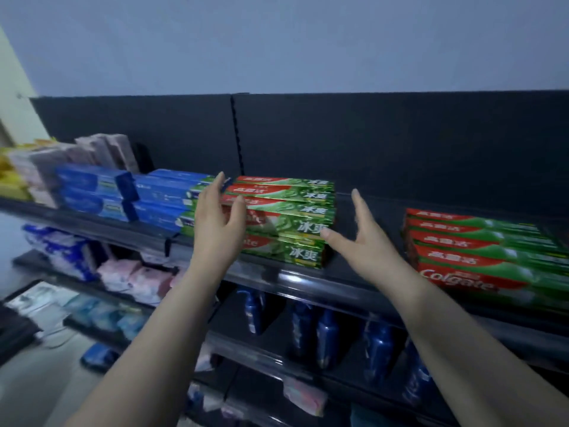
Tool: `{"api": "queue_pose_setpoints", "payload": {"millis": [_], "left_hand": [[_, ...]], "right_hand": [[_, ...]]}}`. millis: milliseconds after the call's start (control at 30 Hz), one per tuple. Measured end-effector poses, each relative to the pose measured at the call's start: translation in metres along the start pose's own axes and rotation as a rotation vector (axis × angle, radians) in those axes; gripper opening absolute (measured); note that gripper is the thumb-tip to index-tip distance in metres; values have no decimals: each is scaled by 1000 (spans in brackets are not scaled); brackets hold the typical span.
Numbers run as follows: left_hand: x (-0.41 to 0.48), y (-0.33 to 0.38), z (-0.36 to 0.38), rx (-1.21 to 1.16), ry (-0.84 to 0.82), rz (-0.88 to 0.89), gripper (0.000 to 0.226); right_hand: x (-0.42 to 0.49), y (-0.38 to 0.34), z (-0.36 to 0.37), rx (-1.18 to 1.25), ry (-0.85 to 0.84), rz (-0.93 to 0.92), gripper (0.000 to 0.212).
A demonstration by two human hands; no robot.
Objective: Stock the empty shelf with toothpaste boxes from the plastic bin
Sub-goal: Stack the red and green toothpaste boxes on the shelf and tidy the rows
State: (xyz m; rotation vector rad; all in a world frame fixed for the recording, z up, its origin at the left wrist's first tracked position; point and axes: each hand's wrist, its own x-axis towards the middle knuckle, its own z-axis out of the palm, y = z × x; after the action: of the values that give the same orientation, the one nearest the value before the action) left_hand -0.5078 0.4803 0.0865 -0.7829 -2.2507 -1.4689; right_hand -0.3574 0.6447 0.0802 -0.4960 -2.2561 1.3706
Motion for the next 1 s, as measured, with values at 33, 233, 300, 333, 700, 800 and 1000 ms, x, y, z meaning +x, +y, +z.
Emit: {"api": "queue_pose_setpoints", "payload": {"millis": [33, 233, 300, 333, 700, 800, 1000], "left_hand": [[0, -8, -2, -6, -26, -34, 51], [5, -44, -3, -210, -192, -259, 59], [8, -49, -4, -274, -226, -310, 63], [10, -50, -5, -301, -237, -322, 60], [10, -44, -13, -420, -396, -344, 16], [15, -44, -11, -417, -400, -370, 16], [18, -54, -2, -372, -403, -350, 65]], "right_hand": [[5, 0, 13, 55, 8, 52, 96], [17, 1, 51, 224, 104, 202, 78], [21, 1, 52, 242, 171, 224, 72], [24, 2, 52, 276, 208, 236, 70], [33, 17, 47, 504, 382, 215, 83], [36, 22, 43, 610, 395, 265, 85], [43, 19, 40, 621, 415, 228, 71]]}}
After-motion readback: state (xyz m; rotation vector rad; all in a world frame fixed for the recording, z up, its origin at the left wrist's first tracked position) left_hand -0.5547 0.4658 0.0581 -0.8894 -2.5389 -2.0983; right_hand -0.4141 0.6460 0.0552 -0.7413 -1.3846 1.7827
